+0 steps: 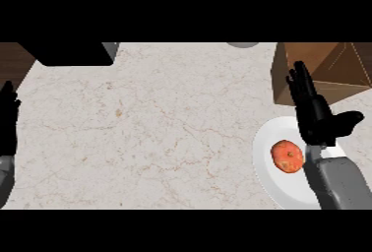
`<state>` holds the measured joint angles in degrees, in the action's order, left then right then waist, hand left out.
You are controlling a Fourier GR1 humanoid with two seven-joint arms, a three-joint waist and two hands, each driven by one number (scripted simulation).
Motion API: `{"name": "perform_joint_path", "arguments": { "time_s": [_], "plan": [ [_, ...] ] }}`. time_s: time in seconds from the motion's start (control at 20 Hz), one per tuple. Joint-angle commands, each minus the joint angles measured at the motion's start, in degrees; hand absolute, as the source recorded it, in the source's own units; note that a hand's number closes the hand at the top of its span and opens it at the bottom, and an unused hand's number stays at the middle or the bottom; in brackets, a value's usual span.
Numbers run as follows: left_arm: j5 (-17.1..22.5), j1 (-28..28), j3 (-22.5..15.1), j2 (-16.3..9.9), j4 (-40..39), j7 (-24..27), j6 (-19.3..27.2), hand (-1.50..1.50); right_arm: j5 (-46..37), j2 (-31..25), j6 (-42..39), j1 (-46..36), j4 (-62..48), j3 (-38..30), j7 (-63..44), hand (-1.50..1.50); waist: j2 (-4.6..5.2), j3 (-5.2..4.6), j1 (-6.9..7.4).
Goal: Pick the squash from the plate and place it in the cardboard box
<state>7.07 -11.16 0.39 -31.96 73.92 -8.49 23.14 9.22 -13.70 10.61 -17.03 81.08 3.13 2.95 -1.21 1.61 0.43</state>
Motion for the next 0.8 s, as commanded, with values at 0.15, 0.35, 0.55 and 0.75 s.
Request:
{"name": "perform_joint_path", "arguments": {
  "time_s": [0.15, 0.35, 0.55, 0.75],
  "plan": [
    [0.5, -2.2, -9.2, 4.9, 6.4, 4.9, -9.3, 0.00, -7.3, 5.0, 16.2, 7.2, -1.4, -0.5, -5.0, -1.50, 1.01, -1.86, -4.16],
    [1.9, -3.0, -11.5, 6.4, 8.6, 4.7, -11.8, 0.00, -19.5, -5.2, 18.4, 12.8, -5.8, 0.6, -3.1, -1.50, 2.65, -3.73, -7.81],
    [2.5, -3.3, -15.8, 8.9, 11.1, 5.5, -15.2, 0.00, -32.5, -6.1, 29.4, 20.5, -10.4, 3.6, -6.2, -1.50, 1.60, -2.63, -5.84],
    [2.0, -1.7, -18.2, 9.6, 11.4, 6.5, -16.7, 0.00, -45.7, -8.4, 35.9, 25.0, -9.1, 7.5, -12.5, -1.50, 0.97, -2.59, -3.82]
  ]
}}
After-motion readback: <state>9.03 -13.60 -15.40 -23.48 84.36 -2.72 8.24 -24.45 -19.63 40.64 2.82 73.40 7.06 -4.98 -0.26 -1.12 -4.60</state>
